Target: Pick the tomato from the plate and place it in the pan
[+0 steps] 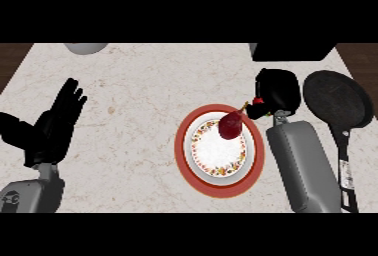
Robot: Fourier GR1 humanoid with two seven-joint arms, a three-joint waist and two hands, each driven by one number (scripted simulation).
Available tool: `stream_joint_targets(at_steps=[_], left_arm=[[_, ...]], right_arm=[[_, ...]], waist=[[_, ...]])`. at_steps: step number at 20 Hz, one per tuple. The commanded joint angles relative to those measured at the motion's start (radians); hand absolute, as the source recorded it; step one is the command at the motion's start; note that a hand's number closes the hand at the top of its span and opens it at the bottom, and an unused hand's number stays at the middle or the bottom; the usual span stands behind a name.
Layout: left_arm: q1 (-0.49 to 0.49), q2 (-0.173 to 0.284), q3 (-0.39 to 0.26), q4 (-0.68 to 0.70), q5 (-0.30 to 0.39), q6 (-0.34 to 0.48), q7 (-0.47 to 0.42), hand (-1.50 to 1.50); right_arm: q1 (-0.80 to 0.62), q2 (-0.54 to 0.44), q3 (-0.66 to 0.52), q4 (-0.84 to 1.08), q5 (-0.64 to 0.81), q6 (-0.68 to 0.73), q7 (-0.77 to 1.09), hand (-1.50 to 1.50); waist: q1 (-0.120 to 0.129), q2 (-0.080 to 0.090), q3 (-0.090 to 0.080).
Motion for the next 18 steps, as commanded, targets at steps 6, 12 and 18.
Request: stream_joint_targets(at_steps=[6,12,18], left_arm=[[0.045,-0.022,-0.024,-0.048,-0.011,-0.011,-0.005,0.00],[-0.013,-0.015,-0.009,-0.067,-0.023,0.019,0.062,0.00],[-0.006,-0.008,0.005,-0.059,-0.016,-0.010,0.039,0.00]], right_arm=[[-0.129,0.010,0.074,-0.199,0.040,0.105,0.339,1.50],[-0.195,-0.089,-0.089,-0.154,-0.010,0.050,0.291,1.50],[-0.135,-0.185,-0.187,-0.114,-0.097,-0.057,0.223,1.50]], waist=[[0.016,0.005,0.002],[0.017,0.008,0.002],[0.017,0.008,0.002]])
